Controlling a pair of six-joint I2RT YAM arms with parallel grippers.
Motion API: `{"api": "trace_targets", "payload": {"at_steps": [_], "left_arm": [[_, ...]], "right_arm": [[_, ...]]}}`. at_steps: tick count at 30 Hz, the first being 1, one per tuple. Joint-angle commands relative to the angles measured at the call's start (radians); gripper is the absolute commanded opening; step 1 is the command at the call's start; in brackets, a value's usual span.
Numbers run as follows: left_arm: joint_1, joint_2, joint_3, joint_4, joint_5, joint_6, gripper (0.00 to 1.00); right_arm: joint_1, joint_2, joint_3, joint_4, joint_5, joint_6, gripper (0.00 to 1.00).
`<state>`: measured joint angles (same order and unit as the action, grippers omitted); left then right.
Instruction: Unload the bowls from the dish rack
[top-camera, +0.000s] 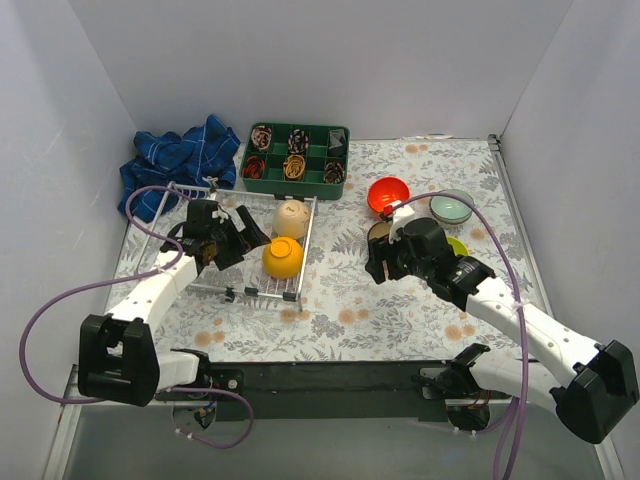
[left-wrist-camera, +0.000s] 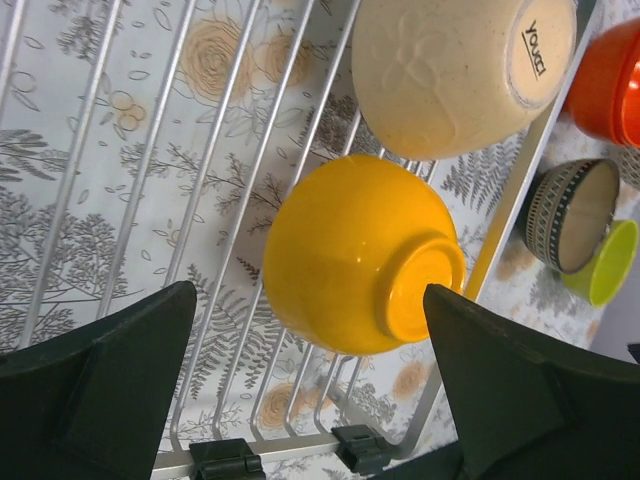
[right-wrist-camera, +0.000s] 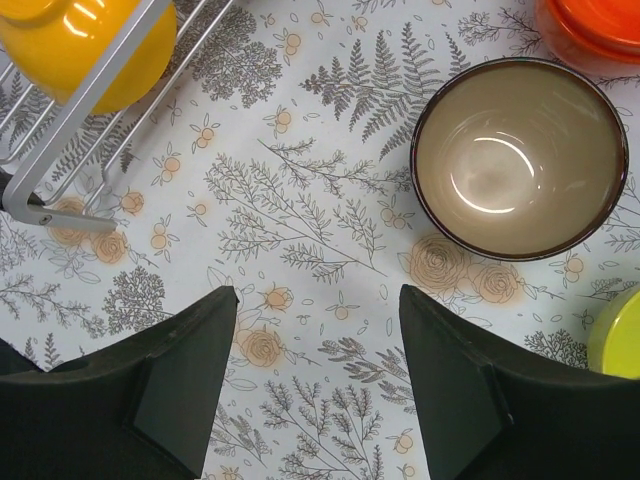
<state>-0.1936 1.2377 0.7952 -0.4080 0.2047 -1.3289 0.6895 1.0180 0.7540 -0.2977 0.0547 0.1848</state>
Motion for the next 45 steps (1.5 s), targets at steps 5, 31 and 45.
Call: {"api": "trace_targets", "payload": {"at_steps": [5,31,45], "left_arm": [[0.057,0.100,0.013,0.124,0.268,0.034,0.98],[0.079,0.140,0.134,-0.024,0.260,0.120,0.98],[0.079,0.132,0.098,-0.005,0.383,0.106,0.98]], "right_arm": [[0.002,-0.033,-0.001,0.008,-0.030,0.005,0.75],[0.002,-0.029,0.019,0.009,-0.033,0.010,0.78],[0.002,-0.019,0.019,0.012,-0.047,0.019,0.77]]}}
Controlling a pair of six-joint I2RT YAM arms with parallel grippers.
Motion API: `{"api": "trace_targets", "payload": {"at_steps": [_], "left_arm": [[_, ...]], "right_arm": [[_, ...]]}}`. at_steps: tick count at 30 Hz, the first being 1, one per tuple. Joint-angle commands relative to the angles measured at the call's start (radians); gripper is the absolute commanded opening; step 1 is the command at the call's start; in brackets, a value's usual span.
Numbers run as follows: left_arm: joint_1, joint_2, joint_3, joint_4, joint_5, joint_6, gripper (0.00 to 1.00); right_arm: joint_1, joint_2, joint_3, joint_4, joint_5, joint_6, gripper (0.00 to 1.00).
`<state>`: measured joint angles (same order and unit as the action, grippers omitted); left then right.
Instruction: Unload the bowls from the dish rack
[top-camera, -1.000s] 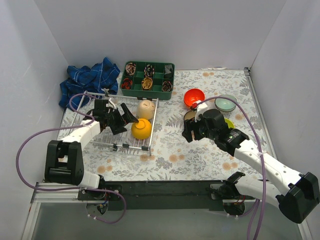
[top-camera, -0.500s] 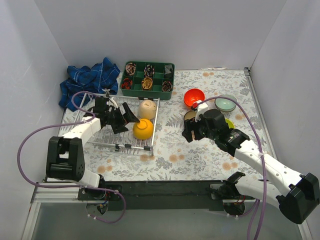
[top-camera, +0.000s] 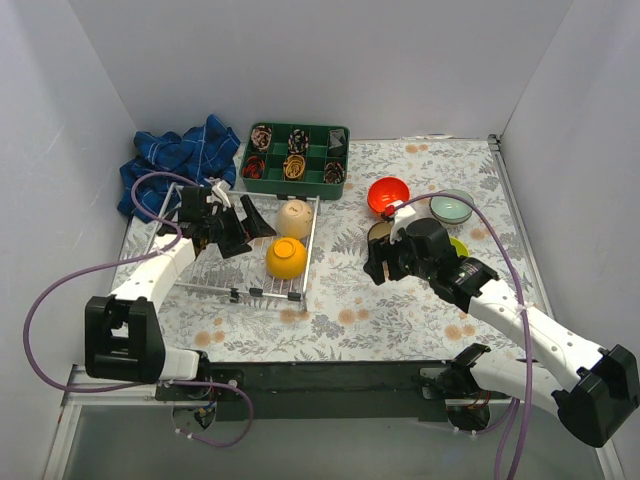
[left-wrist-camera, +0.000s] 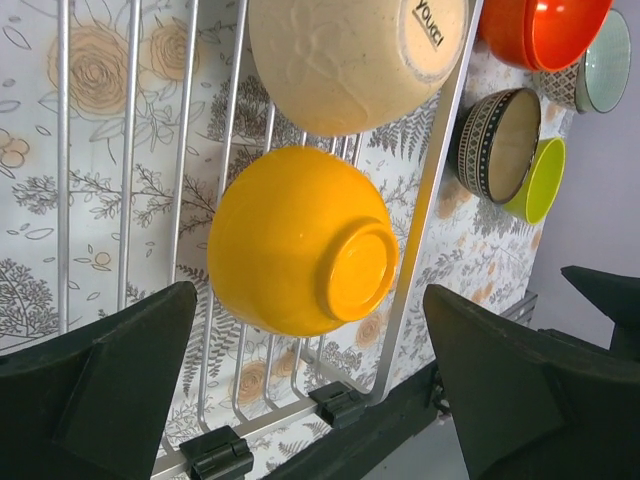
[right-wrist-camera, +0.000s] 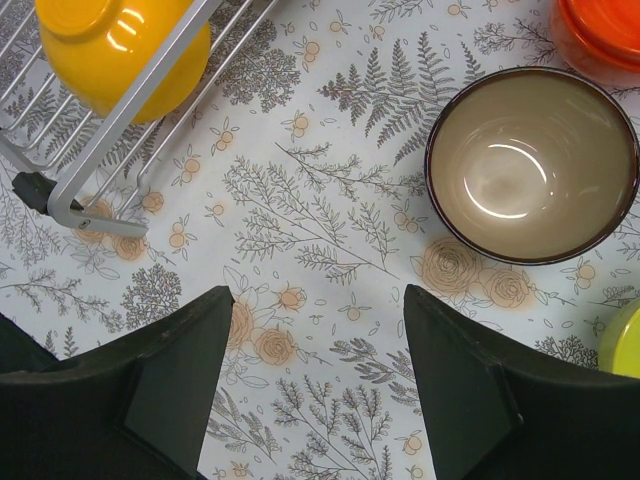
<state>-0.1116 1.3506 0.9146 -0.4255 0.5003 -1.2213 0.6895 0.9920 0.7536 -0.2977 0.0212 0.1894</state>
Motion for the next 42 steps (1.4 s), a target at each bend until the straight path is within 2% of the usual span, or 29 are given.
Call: {"api": "trace_targets", "payload": {"at_steps": [1,29,36,42], "left_arm": [[-0.005,0.025,-0.023,0.020,0.095,0.000,0.98],[-0.005,0.173,-0.071,0.096,0.161,-0.012,0.98],[-0.005,0.168,-0.068,0.090,0.112,-0.033,0.98],[-0.005,0.185,-0.103,0.122,0.129,-0.050,0.98]], "right_arm": [[0.004,0.007,0.018,0.014,-0.014,0.016,0.77],[0.002,0.017,0.001,0.026,-0.014,0.056,0.77],[0.002,0.014,0.003,0.028,-0.014,0.067,0.77],[0.002,0.010,-0.007,0.032,-0.014,0.079,0.77]]}}
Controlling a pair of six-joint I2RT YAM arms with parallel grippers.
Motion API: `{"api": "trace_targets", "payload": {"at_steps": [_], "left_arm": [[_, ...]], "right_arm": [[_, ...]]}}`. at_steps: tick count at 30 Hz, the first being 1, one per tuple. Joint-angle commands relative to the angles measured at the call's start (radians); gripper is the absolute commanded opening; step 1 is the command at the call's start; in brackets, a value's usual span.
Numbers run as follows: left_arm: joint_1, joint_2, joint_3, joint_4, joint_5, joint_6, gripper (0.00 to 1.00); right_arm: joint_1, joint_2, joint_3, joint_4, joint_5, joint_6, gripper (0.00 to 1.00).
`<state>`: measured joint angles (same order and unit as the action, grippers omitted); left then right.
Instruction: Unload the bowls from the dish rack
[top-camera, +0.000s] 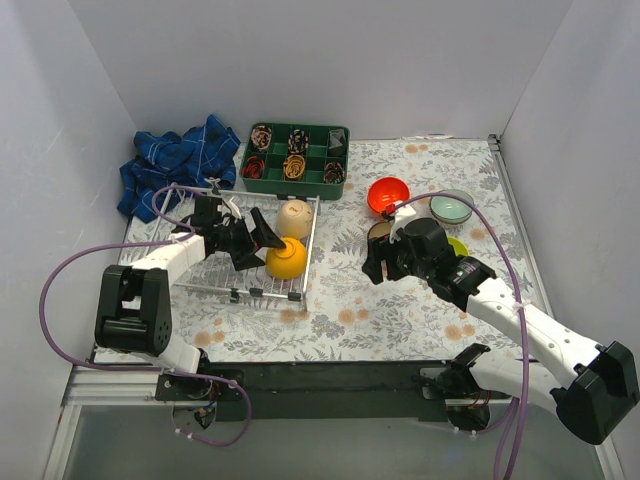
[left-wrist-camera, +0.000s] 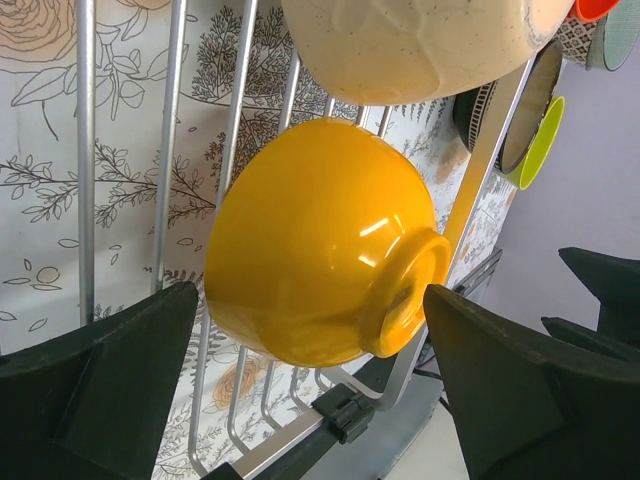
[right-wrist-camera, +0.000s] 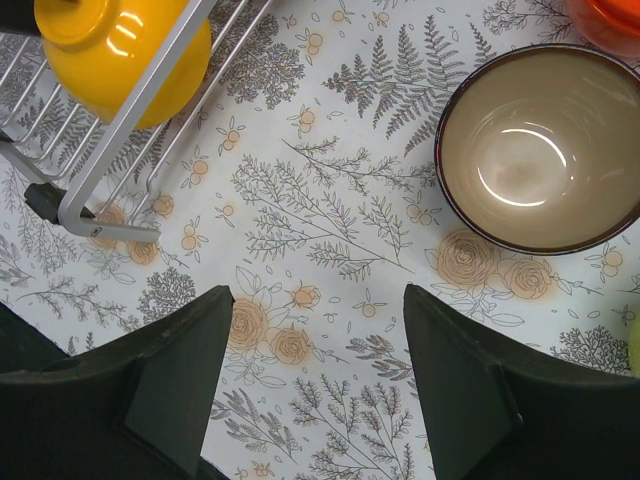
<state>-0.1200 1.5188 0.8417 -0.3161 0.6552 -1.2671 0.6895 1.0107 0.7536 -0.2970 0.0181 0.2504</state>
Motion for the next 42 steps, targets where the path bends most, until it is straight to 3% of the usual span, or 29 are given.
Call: {"api": "trace_targets", "payload": {"at_steps": [1,8,15,23,31,42], "left_arm": [[0.003,0.020,-0.033,0.017,-0.019,-0.006,0.98],[0.003,0.027,-0.038,0.037,0.003,-0.032,0.97],[0.003,-0.028,-0.032,0.035,-0.037,-0.032,0.83],[0.003,-0.086,-0.010,0.032,-0.072,-0.037,0.56],[0.003,-0.135,0.025,-0.020,-0.101,-0.018,0.44],[0.003,-0.244,0.086,-0.067,-0.164,0.101,0.36]], "right_arm": [[0.002,-0.009,-0.007,0.032,-0.010,0.021,0.77],[0.002,-0.009,-0.013,0.035,-0.009,0.026,0.77],[0.002,-0.018,-0.014,0.035,-0.010,0.024,0.77],[0.002,-0.035,-0.023,0.033,-0.010,0.018,0.77],[0.004,-0.049,-0.017,0.030,-0.046,0.010,0.77],[0.002,-0.040,0.041,0.004,-0.115,-0.016,0.76]]}}
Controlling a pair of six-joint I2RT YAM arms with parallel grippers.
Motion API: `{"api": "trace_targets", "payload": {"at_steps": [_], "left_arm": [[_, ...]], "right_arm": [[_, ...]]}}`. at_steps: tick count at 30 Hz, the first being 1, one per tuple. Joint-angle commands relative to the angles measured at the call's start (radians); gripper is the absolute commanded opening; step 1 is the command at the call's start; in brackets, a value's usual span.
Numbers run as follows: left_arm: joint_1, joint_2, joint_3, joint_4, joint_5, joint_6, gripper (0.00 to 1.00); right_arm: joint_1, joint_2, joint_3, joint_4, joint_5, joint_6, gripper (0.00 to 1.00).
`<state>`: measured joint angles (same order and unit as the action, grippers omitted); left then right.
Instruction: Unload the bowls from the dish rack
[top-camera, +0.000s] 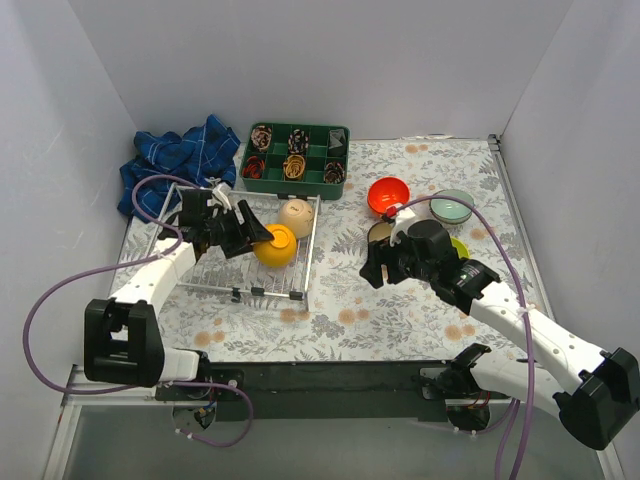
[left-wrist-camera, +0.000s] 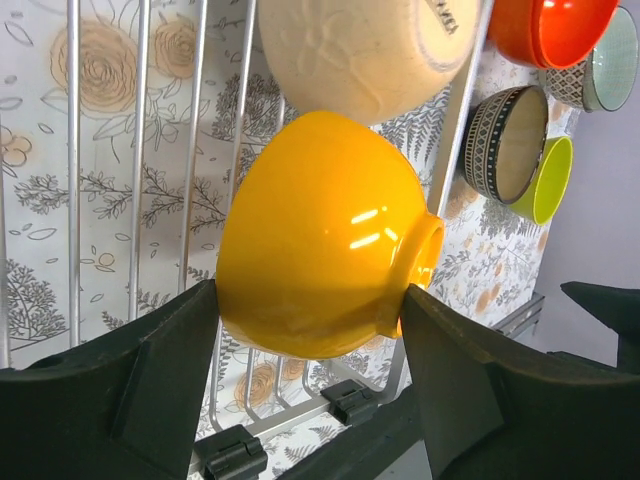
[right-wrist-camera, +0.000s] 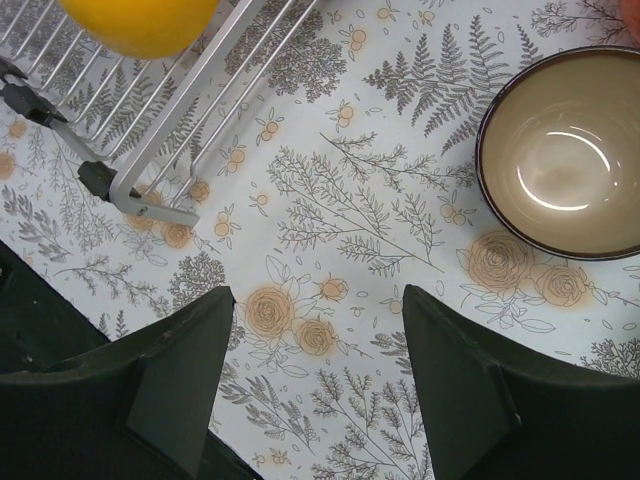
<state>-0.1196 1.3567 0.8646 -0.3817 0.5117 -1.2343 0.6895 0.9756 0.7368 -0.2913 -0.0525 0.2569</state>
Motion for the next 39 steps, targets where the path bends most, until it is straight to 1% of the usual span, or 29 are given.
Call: {"api": "trace_targets", "payload": {"at_steps": [1,4,5,9,11,12,13,14,15,16,21,22,24,25,26,28,30,31,35,36,37,39], "left_arm": [[0.003,-0.088,0.076,0.000,-0.022,0.094,0.36],[-0.009,-0.116,0.106,-0.014,-0.071,0.150,0.36],[-0.015,-0.126,0.128,-0.029,-0.087,0.197,0.36],[-0.057,-0.134,0.165,-0.054,-0.131,0.297,0.36],[-0.104,-0.140,0.178,-0.054,-0.163,0.337,0.36],[-0.126,-0.145,0.197,-0.054,-0.182,0.381,0.36],[-0.176,-0.146,0.206,-0.052,-0.203,0.404,0.36],[-0.199,-0.146,0.215,-0.052,-0.244,0.427,0.36],[-0.222,-0.145,0.232,-0.054,-0.260,0.474,0.36],[-0.259,-0.139,0.240,-0.052,-0.272,0.492,0.37],[-0.348,-0.159,0.241,-0.003,-0.331,0.619,0.39],[-0.386,-0.163,0.235,0.003,-0.335,0.668,0.39],[-0.429,-0.186,0.223,0.032,-0.317,0.714,0.39],[-0.481,-0.195,0.217,0.044,-0.318,0.736,0.39],[-0.508,-0.202,0.202,0.064,-0.326,0.781,0.39],[-0.579,-0.217,0.194,0.078,-0.375,0.812,0.39],[-0.617,-0.225,0.189,0.101,-0.394,0.840,0.39],[-0.653,-0.225,0.189,0.107,-0.413,0.849,0.39],[-0.744,-0.215,0.194,0.121,-0.479,0.915,0.39],[-0.761,-0.214,0.195,0.122,-0.490,0.950,0.40],[-0.790,-0.208,0.198,0.122,-0.498,0.963,0.40],[-0.814,-0.200,0.203,0.127,-0.513,0.989,0.40]], "right_arm": [[0.002,-0.002,0.076,-0.008,-0.050,-0.024,0.76],[0.002,0.014,0.113,-0.042,-0.072,-0.036,0.76],[0.002,0.023,0.136,-0.048,-0.081,-0.039,0.76],[0.002,0.037,0.190,-0.077,-0.154,-0.047,0.77],[0.002,0.054,0.210,-0.092,-0.185,-0.042,0.77],[0.002,0.061,0.234,-0.097,-0.217,-0.041,0.77],[0.002,0.067,0.255,-0.117,-0.233,-0.041,0.77],[0.002,0.090,0.274,-0.130,-0.243,-0.039,0.77],[0.002,0.101,0.318,-0.147,-0.253,-0.041,0.77],[0.002,0.112,0.340,-0.161,-0.265,-0.042,0.77],[-0.007,0.156,0.435,-0.207,-0.308,-0.067,0.77],[-0.011,0.163,0.456,-0.210,-0.348,-0.065,0.77],[-0.025,0.169,0.472,-0.212,-0.388,-0.068,0.77],[-0.030,0.170,0.489,-0.216,-0.414,-0.070,0.77],[-0.047,0.175,0.496,-0.220,-0.418,-0.071,0.79],[-0.074,0.181,0.522,-0.246,-0.447,-0.080,0.81],[-0.129,0.209,0.573,-0.272,-0.484,-0.096,0.81],[-0.149,0.216,0.588,-0.294,-0.528,-0.106,0.81],[-0.284,0.250,0.638,-0.321,-0.661,-0.133,0.82],[-0.303,0.253,0.648,-0.324,-0.685,-0.137,0.83],[-0.315,0.258,0.653,-0.328,-0.748,-0.143,0.84],[-0.326,0.270,0.658,-0.328,-0.811,-0.159,0.84]]}}
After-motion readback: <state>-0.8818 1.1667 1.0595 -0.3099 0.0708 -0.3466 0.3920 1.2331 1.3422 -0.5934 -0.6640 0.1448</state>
